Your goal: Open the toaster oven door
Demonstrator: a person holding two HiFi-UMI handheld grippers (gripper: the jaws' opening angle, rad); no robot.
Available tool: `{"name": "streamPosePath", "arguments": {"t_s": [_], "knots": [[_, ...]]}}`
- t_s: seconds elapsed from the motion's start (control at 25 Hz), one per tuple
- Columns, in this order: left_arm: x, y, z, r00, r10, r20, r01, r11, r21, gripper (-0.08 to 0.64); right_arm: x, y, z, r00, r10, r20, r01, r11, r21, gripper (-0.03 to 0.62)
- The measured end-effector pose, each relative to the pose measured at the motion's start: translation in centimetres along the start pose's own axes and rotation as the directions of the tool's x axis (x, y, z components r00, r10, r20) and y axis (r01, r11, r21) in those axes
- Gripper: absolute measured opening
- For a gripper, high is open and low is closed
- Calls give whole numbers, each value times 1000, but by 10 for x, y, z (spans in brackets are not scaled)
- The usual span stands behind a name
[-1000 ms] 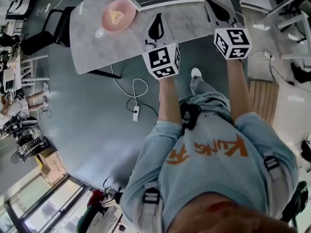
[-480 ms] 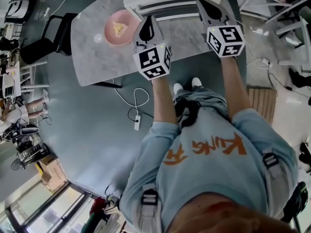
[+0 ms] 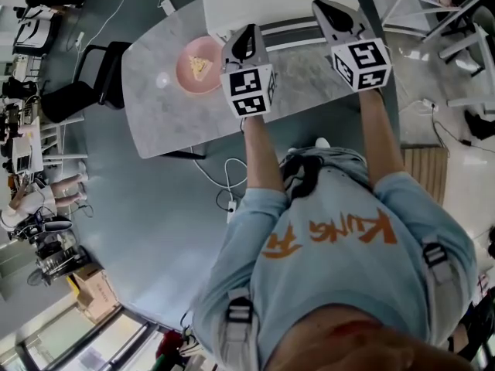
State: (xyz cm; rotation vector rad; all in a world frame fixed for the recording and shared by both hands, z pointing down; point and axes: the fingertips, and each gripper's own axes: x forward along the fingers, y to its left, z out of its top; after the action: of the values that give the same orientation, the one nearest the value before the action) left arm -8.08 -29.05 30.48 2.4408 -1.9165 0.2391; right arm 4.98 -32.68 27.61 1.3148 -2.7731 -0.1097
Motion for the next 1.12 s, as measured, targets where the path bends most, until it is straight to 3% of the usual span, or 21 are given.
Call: {"name": "streamPosePath", "arguments": {"t_s": [0.28, 0.44, 0.56, 0.68, 0.8, 0.88, 1.0, 1.12], "knots": [[21, -7, -21, 986, -117, -117, 135, 978, 162, 3, 26, 20, -16, 989, 106, -103, -115, 990, -86, 15], [26, -11, -44, 959, -165, -229, 224, 938, 263, 11, 34, 35, -28, 968, 188, -164, -211, 968, -135, 49], [32, -14, -55, 935, -204, -290, 293, 906, 306, 84, 38, 45, -38, 943, 248, -223, -291, 939, -183, 66], [36, -16, -67, 901, -237, -362, 370, 856, 361, 110, 40, 58, -56, 897, 305, -318, -394, 880, -265, 83], [39, -18, -77, 859, -270, -436, 453, 797, 399, 126, 43, 59, -77, 849, 294, -440, -469, 803, -367, 117], [40, -17, -81, 840, -280, -465, 484, 775, 407, 127, 44, 60, -87, 818, 284, -500, -513, 754, -410, 118], [41, -15, -91, 812, -282, -511, 524, 738, 426, 127, 45, 65, -105, 757, 287, -586, -595, 674, -438, 130], [43, -16, -104, 765, -300, -570, 587, 690, 425, 127, 46, 69, -121, 697, 280, -661, -662, 605, -442, 137]]}}
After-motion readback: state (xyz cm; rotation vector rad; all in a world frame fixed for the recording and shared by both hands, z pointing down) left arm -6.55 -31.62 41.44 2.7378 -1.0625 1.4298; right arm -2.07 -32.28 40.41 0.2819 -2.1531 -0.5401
